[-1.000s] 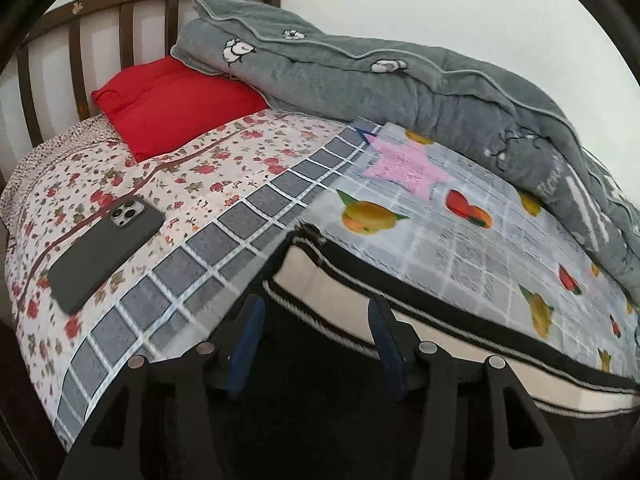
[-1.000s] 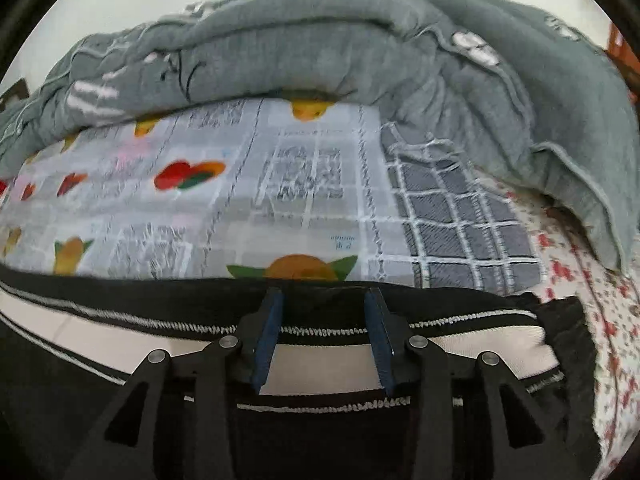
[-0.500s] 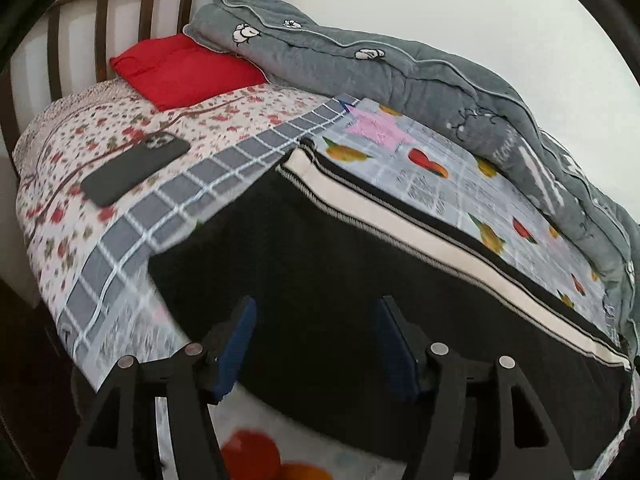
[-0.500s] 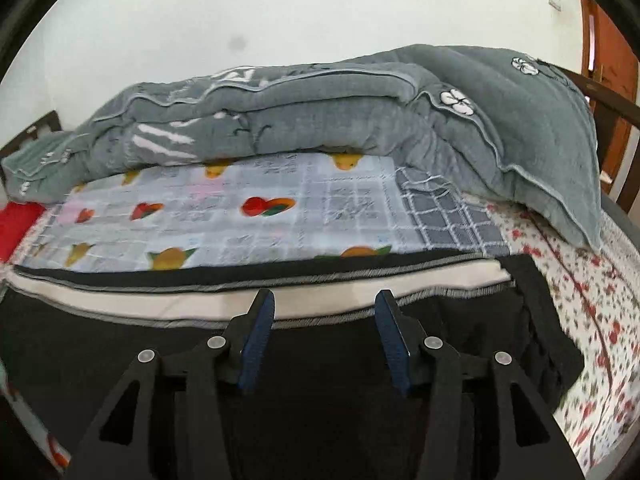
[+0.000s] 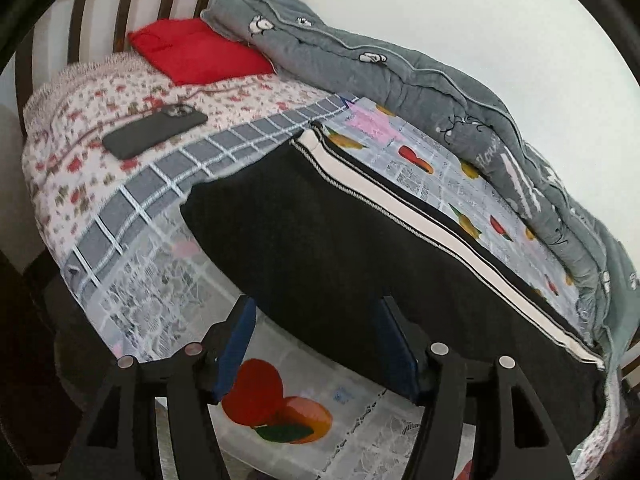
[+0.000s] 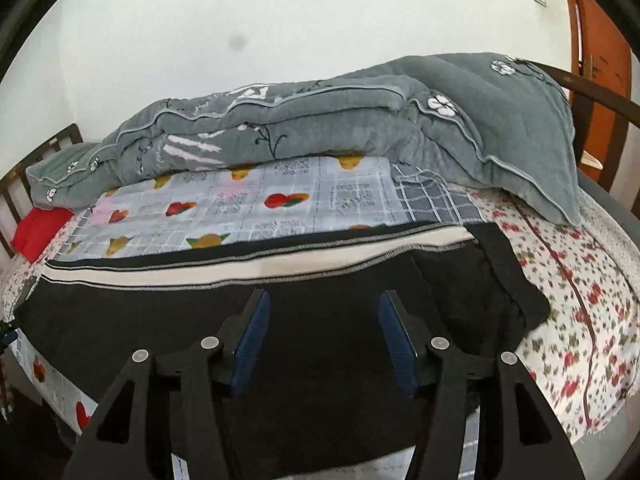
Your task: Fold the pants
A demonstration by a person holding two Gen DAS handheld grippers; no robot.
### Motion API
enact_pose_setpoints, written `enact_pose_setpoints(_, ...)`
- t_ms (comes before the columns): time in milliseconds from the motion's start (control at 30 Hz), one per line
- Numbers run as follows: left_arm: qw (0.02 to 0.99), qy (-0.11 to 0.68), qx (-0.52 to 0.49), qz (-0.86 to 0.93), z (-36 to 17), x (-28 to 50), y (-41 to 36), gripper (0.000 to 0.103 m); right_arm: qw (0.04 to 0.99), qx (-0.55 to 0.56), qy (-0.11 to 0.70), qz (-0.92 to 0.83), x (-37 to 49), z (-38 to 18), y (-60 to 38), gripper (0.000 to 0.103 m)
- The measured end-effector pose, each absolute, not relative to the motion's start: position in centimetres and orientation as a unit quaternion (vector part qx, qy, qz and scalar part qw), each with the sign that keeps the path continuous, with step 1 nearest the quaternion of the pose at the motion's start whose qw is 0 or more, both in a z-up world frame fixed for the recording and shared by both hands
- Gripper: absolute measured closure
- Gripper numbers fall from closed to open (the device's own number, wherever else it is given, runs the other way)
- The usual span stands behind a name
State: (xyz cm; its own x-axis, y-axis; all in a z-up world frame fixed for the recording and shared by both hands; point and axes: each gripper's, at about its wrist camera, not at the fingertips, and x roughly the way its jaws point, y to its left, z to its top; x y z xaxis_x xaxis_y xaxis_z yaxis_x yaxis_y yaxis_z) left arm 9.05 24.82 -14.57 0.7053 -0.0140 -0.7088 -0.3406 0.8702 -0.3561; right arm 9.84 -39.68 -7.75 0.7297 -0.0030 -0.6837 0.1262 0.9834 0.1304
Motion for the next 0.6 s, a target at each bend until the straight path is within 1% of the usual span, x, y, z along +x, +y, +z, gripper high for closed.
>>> enact_pose_setpoints(133,0.890,0.358,-0.273,0.076,-16.2,9.1,26.2,0.040,0.921,0.087,0.376,-0.050,8.9,-8.5,-40.2,0.047)
enact_pose_setpoints(233,0.882,0.355,-0.304,0.063,-17.4,9.8,27.4,0.040,0.916,0.095,0.384,-0.063,8.4,-9.2,-40.6,0.047)
enact_pose_setpoints(367,0.873,0.360,-0.320,0.074,-19.0,11.3,28.7,0.040,0.910,0.107,0.393,-0.072,8.0,-9.9,-40.5,0.047)
enact_pose_setpoints(533,0.876,0.321,-0.346,0.099,-19.5,12.4,31.6,0.040,0.903,0.101,0.409,-0.084,7.3,-11.0,-39.9,0.047)
enact_pose_setpoints(600,0.872,0.312,-0.363,0.102,-19.5,13.0,32.7,0.042,0.901,0.098,0.413,-0.090,7.2,-11.3,-39.7,0.047)
